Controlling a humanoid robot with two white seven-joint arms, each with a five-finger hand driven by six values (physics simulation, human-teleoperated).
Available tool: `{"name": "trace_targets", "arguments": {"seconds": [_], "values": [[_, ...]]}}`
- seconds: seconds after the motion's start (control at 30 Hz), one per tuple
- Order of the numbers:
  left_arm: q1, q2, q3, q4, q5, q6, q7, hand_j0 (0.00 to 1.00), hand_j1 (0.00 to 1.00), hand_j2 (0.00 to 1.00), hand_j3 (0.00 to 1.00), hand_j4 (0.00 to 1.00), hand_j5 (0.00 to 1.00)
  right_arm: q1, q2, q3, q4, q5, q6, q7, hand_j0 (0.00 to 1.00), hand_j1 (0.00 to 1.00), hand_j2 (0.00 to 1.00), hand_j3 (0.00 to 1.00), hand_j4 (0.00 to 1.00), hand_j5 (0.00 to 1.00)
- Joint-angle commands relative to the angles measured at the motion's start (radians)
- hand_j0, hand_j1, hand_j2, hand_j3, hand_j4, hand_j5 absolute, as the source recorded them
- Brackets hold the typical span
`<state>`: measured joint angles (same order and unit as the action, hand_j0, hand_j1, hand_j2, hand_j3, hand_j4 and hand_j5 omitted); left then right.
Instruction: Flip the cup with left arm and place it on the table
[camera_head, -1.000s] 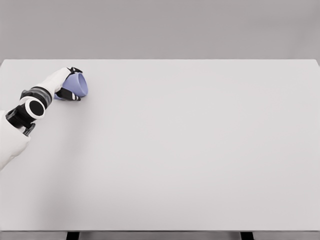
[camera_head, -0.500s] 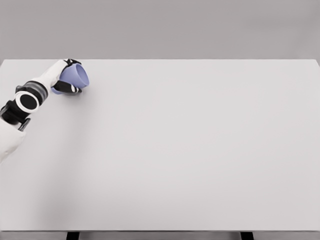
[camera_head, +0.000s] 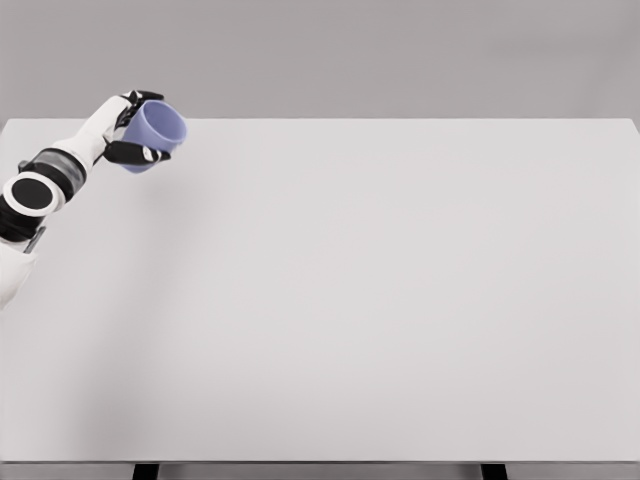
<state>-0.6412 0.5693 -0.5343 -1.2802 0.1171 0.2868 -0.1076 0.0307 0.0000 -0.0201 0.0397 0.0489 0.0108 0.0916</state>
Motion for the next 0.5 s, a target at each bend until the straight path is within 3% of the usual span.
{"name": "trace_targets", "arguments": {"seconds": [0.0,0.47], "values": [[0.0,0.0,0.005,-0.001,0.026,-0.02,0.0,0.84,0.84,0.84,0.84,0.84,0.84,0.0,0.0,0.0,0.0,0.0,0.0,-0.001,1.0,1.0,1.0,1.0,1.0,1.0],[0.025,-0.009,0.043,0.001,0.078,-0.02,0.002,0.84,0.84,0.84,0.84,0.84,0.84,0.0,0.0,0.0,0.0,0.0,0.0,0.0,1.0,1.0,1.0,1.0,1.0,1.0]]}}
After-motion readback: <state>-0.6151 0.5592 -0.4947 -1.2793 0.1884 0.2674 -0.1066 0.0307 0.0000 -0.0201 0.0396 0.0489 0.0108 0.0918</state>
